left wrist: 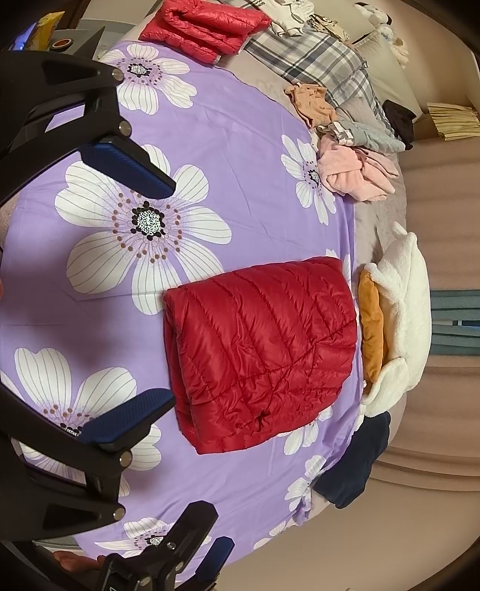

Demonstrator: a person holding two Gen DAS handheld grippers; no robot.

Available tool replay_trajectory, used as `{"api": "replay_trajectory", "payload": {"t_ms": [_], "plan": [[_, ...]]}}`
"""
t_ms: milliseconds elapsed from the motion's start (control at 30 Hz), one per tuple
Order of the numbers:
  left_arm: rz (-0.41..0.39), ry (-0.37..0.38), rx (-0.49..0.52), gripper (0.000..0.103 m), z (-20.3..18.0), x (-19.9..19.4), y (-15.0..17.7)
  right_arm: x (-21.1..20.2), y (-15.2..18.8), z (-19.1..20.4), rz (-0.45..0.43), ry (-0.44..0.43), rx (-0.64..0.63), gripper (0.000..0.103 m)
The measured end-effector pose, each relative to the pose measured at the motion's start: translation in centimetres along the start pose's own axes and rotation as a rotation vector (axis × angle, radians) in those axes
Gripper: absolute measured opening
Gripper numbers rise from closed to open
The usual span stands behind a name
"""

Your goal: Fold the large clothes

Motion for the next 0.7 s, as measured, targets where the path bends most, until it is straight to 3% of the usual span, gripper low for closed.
{"api": "replay_trajectory", "payload": {"t_ms": [700], "plan": [[0.002,0.007,-0.006,0.103,-0.03,0.08,-0.38,-0.35,-0.16,-0.08,0.001,0.006,0.001,0.102]]}}
Point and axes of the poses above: each gripper's, at about its wrist camera, not at the fingertips, and x roughly the way its jaws point, z to its left, y to its underside, the point moved 5 cm from there along x, roughly the way its jaws point, and after that the axes turned 13 degrees about -x, right-handed, at the moved point
